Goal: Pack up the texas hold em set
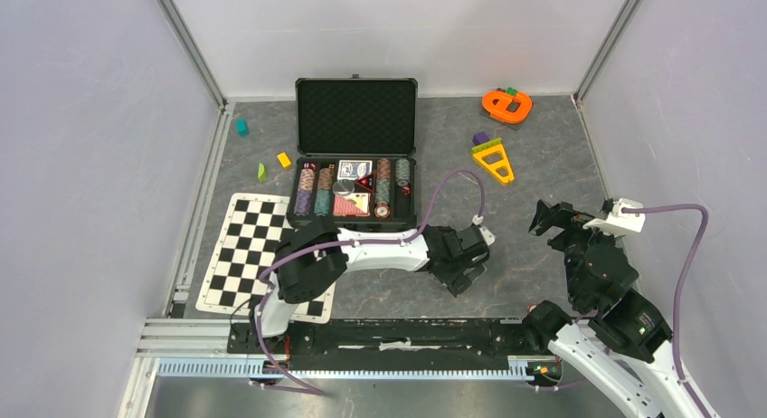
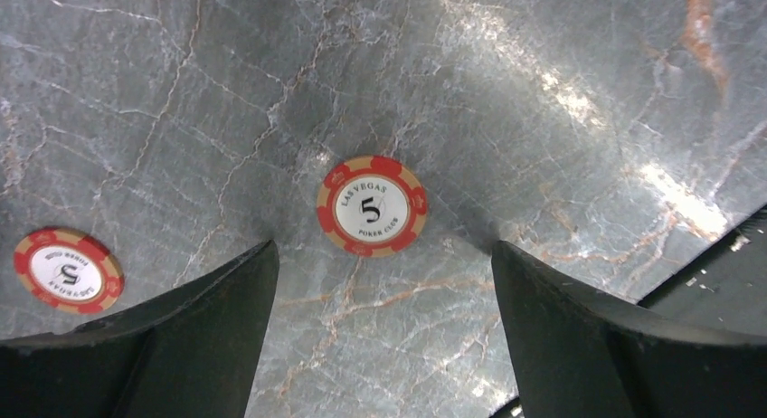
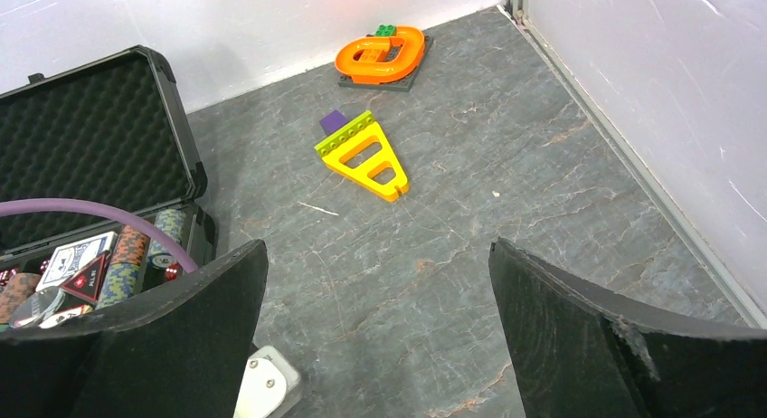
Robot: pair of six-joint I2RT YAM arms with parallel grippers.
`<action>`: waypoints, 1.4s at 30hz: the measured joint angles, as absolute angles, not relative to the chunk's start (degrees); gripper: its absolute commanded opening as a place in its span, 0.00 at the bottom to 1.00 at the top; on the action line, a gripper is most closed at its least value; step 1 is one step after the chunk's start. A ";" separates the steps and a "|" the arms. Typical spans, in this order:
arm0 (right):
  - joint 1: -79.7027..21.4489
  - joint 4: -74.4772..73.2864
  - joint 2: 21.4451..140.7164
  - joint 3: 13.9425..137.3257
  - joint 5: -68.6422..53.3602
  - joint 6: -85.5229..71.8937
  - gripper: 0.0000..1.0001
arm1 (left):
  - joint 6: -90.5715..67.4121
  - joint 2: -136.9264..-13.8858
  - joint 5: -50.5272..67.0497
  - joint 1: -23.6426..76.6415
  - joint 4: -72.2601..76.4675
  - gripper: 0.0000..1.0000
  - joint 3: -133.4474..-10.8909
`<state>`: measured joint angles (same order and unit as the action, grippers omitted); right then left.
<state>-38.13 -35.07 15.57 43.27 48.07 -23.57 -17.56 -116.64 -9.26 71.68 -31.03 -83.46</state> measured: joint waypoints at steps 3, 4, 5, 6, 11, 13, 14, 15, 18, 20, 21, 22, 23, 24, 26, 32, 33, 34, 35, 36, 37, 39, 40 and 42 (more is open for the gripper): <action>-38.13 -35.29 15.57 43.27 48.03 -23.62 0.98 | -17.74 -117.54 -8.99 71.59 -30.55 0.91 -83.61; -38.13 -35.29 15.57 43.27 47.99 -23.64 0.98 | -17.76 -117.62 -9.06 71.59 -30.06 0.90 -83.64; -38.13 -35.29 15.55 43.27 47.90 -23.68 0.98 | -17.76 -117.73 -9.17 71.57 -29.91 0.87 -83.72; -38.13 -35.29 15.55 43.24 47.88 -23.70 0.98 | -17.74 -117.89 -9.23 71.57 -29.76 0.82 -83.81; -38.13 -35.29 15.49 43.24 47.79 -23.75 0.98 | -17.78 -118.98 -8.99 71.20 -29.34 0.67 -85.32; -38.13 -35.29 15.38 43.24 47.68 -23.75 0.98 | -17.91 -119.37 -8.91 70.91 -29.43 0.64 -85.86; -38.13 -35.31 15.31 43.24 47.66 -23.75 0.98 | -18.00 -119.50 -8.91 70.72 -29.56 0.62 -86.11; -38.13 -35.31 15.29 43.24 47.66 -23.75 0.98 | -18.15 -119.52 -8.91 70.57 -29.71 0.62 -86.19; -38.13 -35.31 15.16 43.24 47.64 -23.75 0.98 | -18.63 -119.66 -8.91 70.19 -30.15 0.62 -86.46; -38.13 -35.31 15.16 43.24 47.64 -23.75 0.98 | -18.81 -119.79 -8.91 70.13 -30.46 0.61 -86.74; -38.13 -35.31 15.16 43.24 47.64 -23.75 0.98 | -18.83 -119.94 -8.93 70.13 -30.79 0.60 -87.00; -38.13 -35.33 15.16 43.24 47.64 -23.75 0.98 | -18.81 -120.16 -8.91 70.13 -31.18 0.58 -87.35; -38.13 -35.33 15.16 43.24 47.64 -23.75 0.98 | -18.81 -120.36 -8.86 70.13 -31.55 0.57 -87.68; -38.13 -35.33 15.14 43.24 47.64 -23.77 0.98 | -18.81 -120.62 -8.73 70.13 -32.18 0.54 -88.18; -38.13 -35.33 15.14 43.24 47.64 -23.77 0.98 | -18.81 -121.30 -8.34 70.08 -33.34 0.47 -89.38; -38.13 -35.38 14.90 43.24 47.64 -23.77 0.98 | -18.81 -122.26 -7.27 69.82 -35.00 0.30 -91.09; -38.13 -35.40 14.87 43.24 47.64 -23.77 0.98 | -18.83 -122.26 -7.33 69.82 -35.00 0.28 -91.09; -38.13 -35.40 14.87 43.24 47.64 -23.77 0.98 | -18.83 -122.26 -7.38 69.82 -35.00 0.27 -91.09; -38.13 -35.42 14.87 43.24 47.64 -23.77 0.98 | -18.83 -122.26 -7.44 69.84 -35.00 0.27 -91.09; -38.13 -35.44 14.87 43.24 47.64 -23.77 0.98 | -18.83 -122.26 -7.51 69.84 -35.03 0.26 -91.09; -38.13 -35.44 14.87 43.24 47.64 -23.77 0.98 | -18.83 -122.26 -7.62 69.84 -35.03 0.26 -91.09; -38.13 -35.44 14.87 43.24 47.64 -23.79 0.98 | -18.83 -122.26 -7.88 69.84 -35.14 0.25 -91.15; -38.13 -35.44 14.87 43.24 47.64 -23.79 0.98 | -18.81 -122.26 -7.99 69.84 -35.38 0.24 -91.33; -38.13 -35.44 14.87 43.24 47.62 -23.83 0.98 | -18.81 -122.39 -8.05 69.82 -36.25 0.23 -91.90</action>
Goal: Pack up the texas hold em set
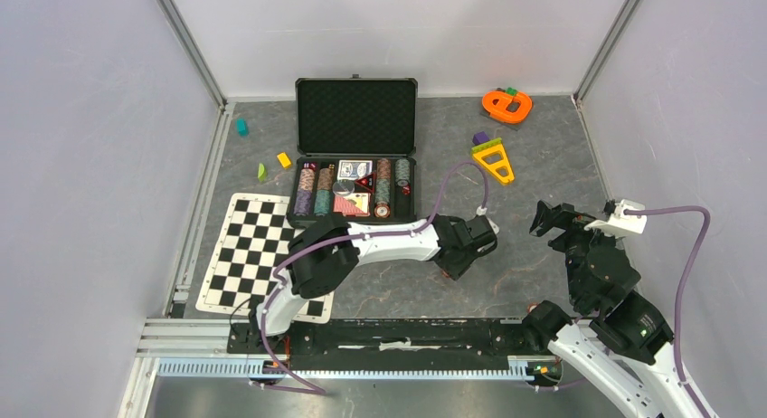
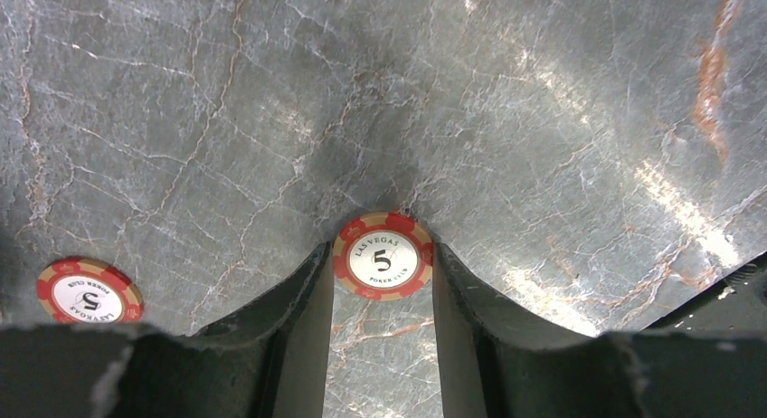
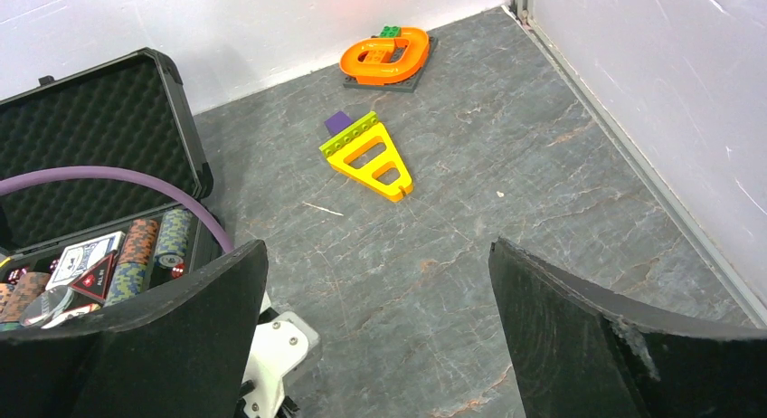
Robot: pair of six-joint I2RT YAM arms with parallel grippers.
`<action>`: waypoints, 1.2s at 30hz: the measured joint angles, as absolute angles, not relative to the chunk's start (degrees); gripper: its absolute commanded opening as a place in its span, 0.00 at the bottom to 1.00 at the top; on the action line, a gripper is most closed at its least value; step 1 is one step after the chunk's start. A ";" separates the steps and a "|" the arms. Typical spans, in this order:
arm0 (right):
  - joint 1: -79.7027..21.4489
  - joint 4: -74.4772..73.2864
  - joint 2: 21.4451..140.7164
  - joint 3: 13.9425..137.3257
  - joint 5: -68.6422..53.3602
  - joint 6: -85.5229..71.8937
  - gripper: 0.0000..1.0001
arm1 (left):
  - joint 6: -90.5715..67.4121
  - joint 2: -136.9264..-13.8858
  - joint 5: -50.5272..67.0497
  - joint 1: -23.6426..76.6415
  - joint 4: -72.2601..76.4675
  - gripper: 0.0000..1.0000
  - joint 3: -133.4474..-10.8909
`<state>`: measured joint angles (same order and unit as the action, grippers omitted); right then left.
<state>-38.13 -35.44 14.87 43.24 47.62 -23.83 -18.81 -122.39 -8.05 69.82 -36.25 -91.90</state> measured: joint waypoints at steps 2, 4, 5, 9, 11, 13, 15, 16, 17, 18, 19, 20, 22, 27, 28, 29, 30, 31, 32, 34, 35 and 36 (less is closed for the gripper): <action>-38.13 -35.46 14.87 43.24 47.57 -23.99 0.98 | -18.79 -122.80 -8.03 69.82 -37.85 0.19 -92.88; -38.13 -35.44 14.87 43.24 47.57 -24.10 0.98 | -18.70 -123.17 -8.01 69.80 -40.07 0.11 -94.00; -38.13 -35.44 14.87 43.24 47.55 -24.16 0.98 | -18.63 -123.20 -8.03 69.71 -41.32 0.07 -94.39; -38.13 -35.46 14.87 43.24 47.55 -24.21 0.98 | -17.91 -123.20 -8.64 69.36 -45.78 0.02 -96.40; -38.13 -35.46 14.87 43.24 47.55 -24.21 0.98 | -17.37 -123.17 -9.17 69.08 -47.20 0.02 -97.56; -38.13 -35.46 14.87 43.24 47.53 -24.21 0.98 | -17.12 -123.07 -9.65 68.73 -47.97 0.02 -98.10; -38.13 -35.46 14.87 43.24 47.55 -24.21 0.98 | -16.78 -122.67 -10.26 68.18 -48.62 0.02 -98.10; -38.13 -35.44 14.87 43.24 47.53 -24.21 0.98 | -16.60 -122.48 -10.50 67.92 -49.01 0.02 -98.10; -38.13 -35.46 14.87 43.24 47.55 -24.21 0.98 | -16.45 -122.13 -10.79 67.48 -49.56 0.02 -98.10; -38.13 -35.46 14.87 43.24 47.53 -24.21 0.98 | -16.32 -121.62 -11.20 67.00 -50.04 0.02 -98.10; -38.13 -35.46 14.87 43.24 47.53 -24.21 0.98 | -16.16 -121.10 -11.75 66.48 -50.46 0.02 -98.10; -38.13 -35.44 14.87 43.24 47.53 -24.21 0.98 | -16.03 -120.51 -12.14 65.80 -50.85 0.02 -98.10; -38.13 -35.44 14.87 43.24 47.51 -24.21 0.98 | -15.73 -118.87 -12.97 63.99 -51.11 0.02 -98.08; -38.13 -35.44 14.87 43.24 47.48 -24.18 0.98 | -15.33 -112.92 -14.57 58.35 -50.33 0.02 -96.75; -38.13 -35.44 14.90 43.24 47.48 -24.21 0.98 | -15.33 -111.66 -14.63 57.21 -49.98 0.02 -96.07; -38.13 -35.44 14.90 43.24 47.48 -24.18 0.98 | -15.33 -110.45 -14.57 56.80 -49.52 0.02 -95.35; -38.13 -35.44 14.90 43.24 47.48 -24.18 0.98 | -15.33 -109.51 -14.50 55.27 -49.10 0.04 -94.72; -38.13 -35.44 14.90 43.24 47.48 -24.18 0.98 | -15.33 -109.01 -14.39 54.85 -48.77 0.13 -94.26; -38.13 -35.44 14.96 43.24 47.48 -24.18 0.98 | -15.33 -108.18 -13.96 54.41 -47.92 0.35 -93.25; -38.13 -35.44 15.29 43.24 47.20 -24.18 0.98 | -15.07 -107.00 -12.95 54.63 -46.50 0.77 -91.13; -38.13 -35.44 15.62 43.24 46.92 -24.18 0.98 | -14.85 -106.54 -12.64 55.27 -45.84 0.90 -89.97; -38.13 -35.42 16.03 43.24 46.52 -24.18 0.98 | -14.57 -106.24 -12.36 56.27 -45.17 0.99 -88.79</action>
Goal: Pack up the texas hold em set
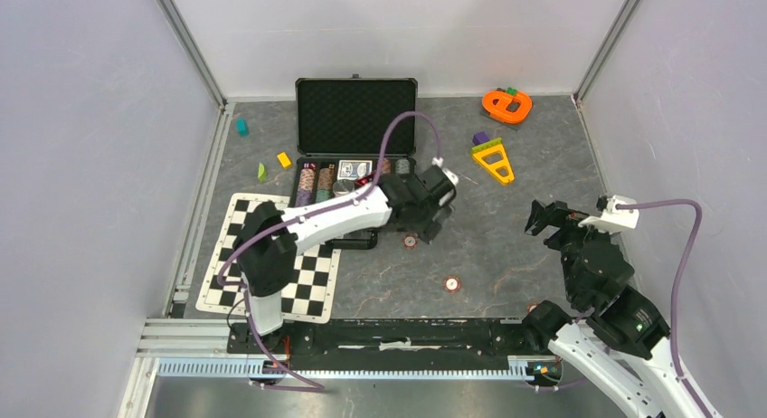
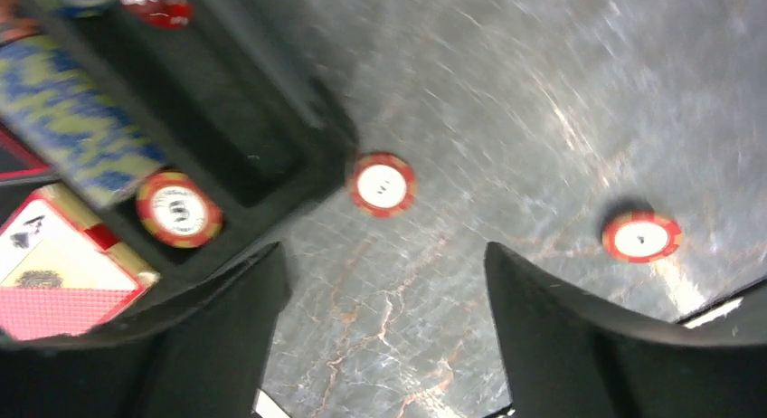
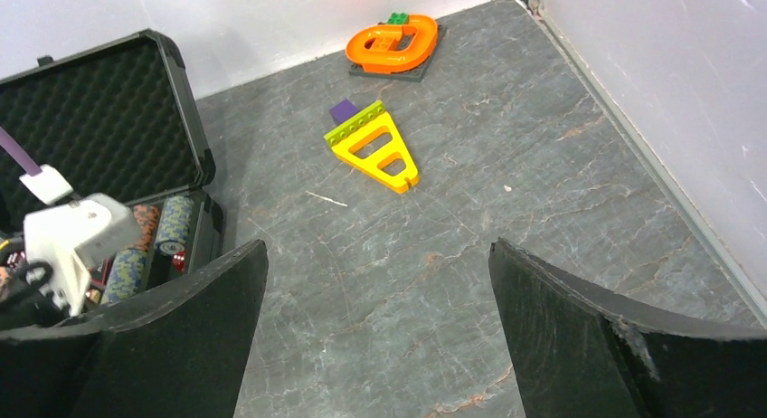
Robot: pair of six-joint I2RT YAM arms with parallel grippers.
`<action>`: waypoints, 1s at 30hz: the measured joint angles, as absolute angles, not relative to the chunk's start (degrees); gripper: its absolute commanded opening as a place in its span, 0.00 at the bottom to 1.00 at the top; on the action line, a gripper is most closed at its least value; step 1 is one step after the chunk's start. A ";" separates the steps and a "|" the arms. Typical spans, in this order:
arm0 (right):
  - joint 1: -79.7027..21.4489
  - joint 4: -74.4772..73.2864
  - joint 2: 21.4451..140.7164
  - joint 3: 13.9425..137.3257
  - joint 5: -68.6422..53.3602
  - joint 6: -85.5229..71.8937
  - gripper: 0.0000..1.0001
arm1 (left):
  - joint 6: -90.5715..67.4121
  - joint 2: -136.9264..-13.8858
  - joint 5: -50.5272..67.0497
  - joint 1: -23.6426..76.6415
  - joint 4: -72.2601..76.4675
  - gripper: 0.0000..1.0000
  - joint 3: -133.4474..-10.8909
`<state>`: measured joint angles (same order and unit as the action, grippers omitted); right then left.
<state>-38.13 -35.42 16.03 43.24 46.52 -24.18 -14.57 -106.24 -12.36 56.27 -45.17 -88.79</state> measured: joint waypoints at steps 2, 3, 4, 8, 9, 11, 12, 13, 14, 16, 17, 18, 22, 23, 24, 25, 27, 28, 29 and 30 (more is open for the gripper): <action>-38.13 -35.44 17.02 43.24 45.93 -24.18 0.98 | -14.28 -105.93 -12.47 59.33 -43.62 1.00 -86.52; -38.13 -35.44 17.65 43.24 45.45 -24.16 0.98 | -14.24 -105.91 -12.62 61.30 -42.89 1.00 -85.54; -38.13 -35.44 18.20 43.24 45.06 -24.16 0.98 | -14.26 -105.91 -12.67 63.18 -42.39 1.00 -84.88; -38.13 -35.46 18.68 43.22 44.53 -24.12 0.98 | -14.26 -106.04 -12.10 71.22 -40.64 1.00 -83.61; -38.13 -35.46 18.57 43.22 44.45 -24.12 0.98 | -14.26 -106.21 -11.62 72.75 -39.90 1.00 -83.61; -38.13 -35.46 18.28 43.22 44.40 -24.08 0.98 | -14.26 -107.02 -10.50 74.46 -38.57 1.00 -83.68; -38.13 -35.46 18.06 43.22 44.36 -24.03 0.98 | -14.26 -107.79 -10.00 74.87 -38.11 1.00 -83.81; -38.13 -35.48 17.91 43.22 44.31 -24.03 0.98 | -14.26 -108.71 -9.69 75.05 -37.89 1.00 -84.09; -38.13 -35.48 17.65 43.22 44.21 -23.99 0.98 | -14.26 -110.15 -9.04 75.16 -37.60 1.00 -84.58; -38.13 -35.57 17.43 43.22 44.18 -23.99 0.98 | -14.26 -112.90 -8.34 75.24 -37.21 1.00 -85.43; -38.13 -35.70 17.32 43.22 44.18 -23.99 0.98 | -14.26 -114.50 -8.19 75.26 -37.10 1.00 -85.91; -38.13 -35.79 17.21 43.22 44.16 -23.99 0.98 | -14.28 -115.83 -8.05 75.26 -37.10 1.00 -86.21; -38.13 -36.12 16.99 43.22 44.07 -23.99 0.98 | -14.31 -119.28 -7.64 75.24 -37.39 0.89 -87.81; -38.13 -36.14 16.95 43.22 44.05 -23.99 0.98 | -14.35 -119.50 -7.81 75.24 -37.15 0.87 -88.25; -38.13 -36.14 16.91 43.22 44.03 -23.99 0.98 | -14.33 -119.87 -7.81 75.24 -37.10 0.85 -88.86; -38.13 -36.14 16.91 43.22 44.05 -23.99 0.98 | -14.33 -120.27 -7.88 75.24 -37.10 0.81 -89.45; -38.13 -36.21 16.91 43.22 44.03 -23.99 0.98 | -14.37 -121.10 -7.55 75.24 -37.12 0.72 -90.17; -38.13 -36.25 16.91 43.22 44.03 -23.99 0.98 | -14.35 -121.21 -7.38 75.24 -37.10 0.69 -90.39; -38.13 -36.34 16.86 43.22 44.05 -23.99 0.98 | -14.41 -121.34 -7.33 75.26 -37.06 0.67 -90.50; -38.13 -36.51 16.80 43.22 44.05 -23.97 0.98 | -14.39 -121.36 -7.22 75.26 -37.08 0.66 -90.59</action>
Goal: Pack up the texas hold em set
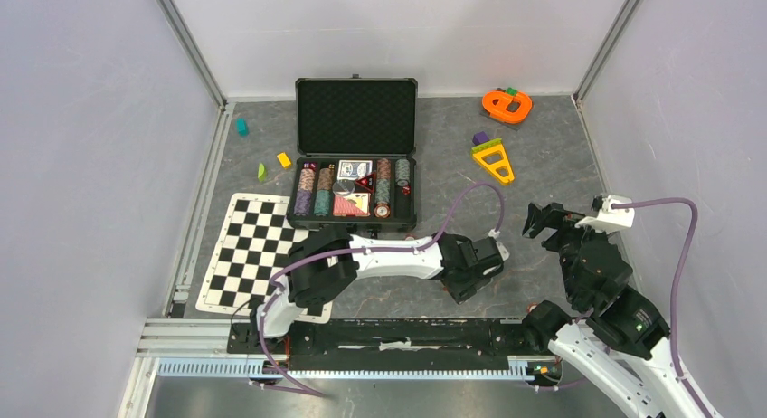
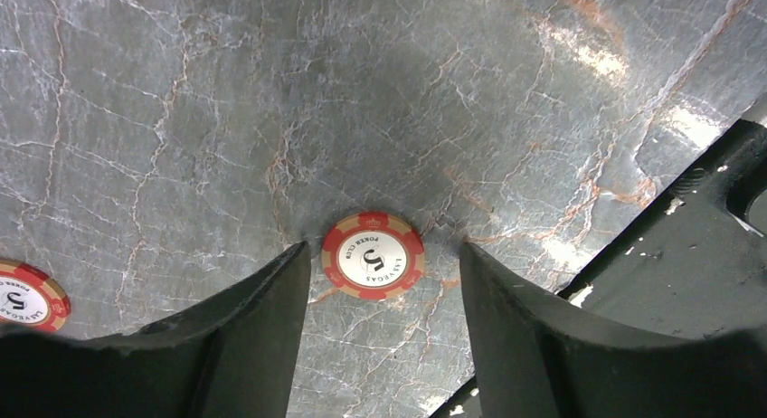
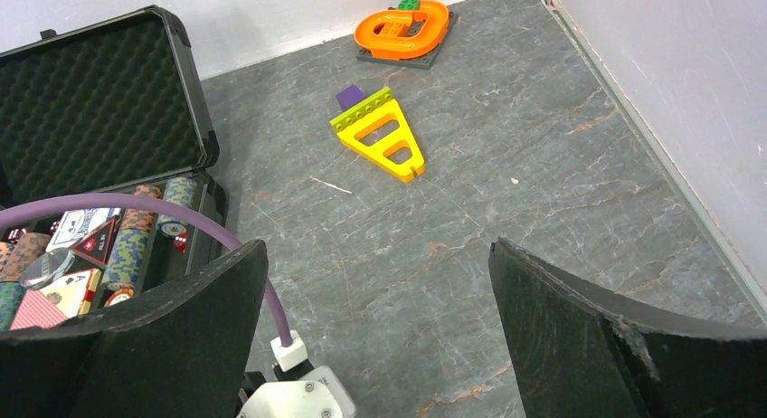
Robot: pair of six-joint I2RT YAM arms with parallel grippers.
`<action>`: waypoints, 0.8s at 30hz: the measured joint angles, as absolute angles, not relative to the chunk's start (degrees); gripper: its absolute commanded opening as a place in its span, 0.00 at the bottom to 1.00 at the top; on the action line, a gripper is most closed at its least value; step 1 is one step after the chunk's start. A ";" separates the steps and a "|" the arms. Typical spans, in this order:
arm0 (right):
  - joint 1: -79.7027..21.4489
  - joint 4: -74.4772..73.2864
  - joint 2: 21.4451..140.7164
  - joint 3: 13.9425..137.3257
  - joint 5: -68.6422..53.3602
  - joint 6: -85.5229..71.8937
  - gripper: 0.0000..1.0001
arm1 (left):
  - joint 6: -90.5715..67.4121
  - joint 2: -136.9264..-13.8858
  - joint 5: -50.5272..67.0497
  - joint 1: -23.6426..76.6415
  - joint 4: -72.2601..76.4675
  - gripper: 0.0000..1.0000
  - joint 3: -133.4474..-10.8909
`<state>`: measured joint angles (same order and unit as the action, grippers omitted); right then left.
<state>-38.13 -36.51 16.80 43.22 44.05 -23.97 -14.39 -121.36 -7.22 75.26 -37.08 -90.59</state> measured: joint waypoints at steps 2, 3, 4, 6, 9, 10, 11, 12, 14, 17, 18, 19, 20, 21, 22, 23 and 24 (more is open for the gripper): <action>-38.13 -36.64 16.67 43.22 44.05 -23.99 0.98 | -14.44 -121.36 -7.33 75.31 -37.17 0.66 -90.59; -38.13 -36.77 16.58 43.22 44.05 -23.97 0.98 | -14.44 -121.36 -7.33 75.31 -37.19 0.66 -90.59; -38.13 -36.88 16.49 43.22 44.05 -23.99 0.98 | -14.44 -121.36 -7.35 75.31 -37.30 0.63 -90.59; -38.13 -36.97 16.43 43.22 44.05 -23.99 0.98 | -14.46 -121.36 -7.33 75.31 -37.60 0.57 -90.61; -38.13 -36.99 16.40 43.22 44.05 -23.99 0.98 | -14.48 -121.47 -7.35 75.31 -38.79 0.51 -90.94; -38.13 -36.99 16.38 43.22 44.05 -23.99 0.98 | -14.50 -121.60 -7.35 75.31 -39.27 0.49 -91.18; -38.13 -36.99 16.34 43.22 44.03 -23.99 0.98 | -14.50 -121.78 -7.33 75.31 -39.64 0.49 -91.48; -38.13 -37.01 16.27 43.22 44.03 -23.99 0.98 | -14.50 -122.06 -7.33 75.31 -40.18 0.49 -91.98; -38.13 -37.04 16.14 43.22 44.05 -23.99 0.98 | -14.50 -122.50 -7.35 75.31 -41.04 0.50 -92.73; -38.13 -37.12 16.05 43.22 44.03 -23.99 0.98 | -14.50 -123.55 -7.22 75.29 -42.85 0.52 -94.54; -38.13 -37.15 16.05 43.22 44.03 -23.99 0.98 | -14.48 -123.87 -7.18 75.26 -43.40 0.53 -95.04; -38.13 -37.21 16.05 43.22 44.03 -23.99 0.98 | -14.48 -124.22 -7.09 75.24 -44.07 0.53 -95.74; -38.13 -37.26 16.05 43.22 44.03 -23.99 0.98 | -14.48 -124.55 -6.98 75.20 -44.60 0.55 -96.25; -38.13 -37.32 16.05 43.22 44.03 -23.99 0.98 | -14.48 -124.77 -6.90 75.11 -44.99 0.58 -96.64; -38.13 -37.41 16.05 43.22 44.03 -23.99 0.98 | -14.48 -125.03 -6.85 75.05 -45.56 0.60 -97.12; -38.13 -37.43 16.05 43.22 44.03 -23.99 0.98 | -14.46 -125.14 -6.85 74.96 -45.89 0.64 -97.36; -38.13 -37.43 16.05 43.22 44.03 -23.99 0.98 | -14.48 -125.29 -6.87 74.85 -46.26 0.69 -97.65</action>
<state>-38.13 -37.43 16.05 43.22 44.03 -23.99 -14.48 -125.29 -6.87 74.85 -46.26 -97.65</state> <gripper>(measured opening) 0.979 0.583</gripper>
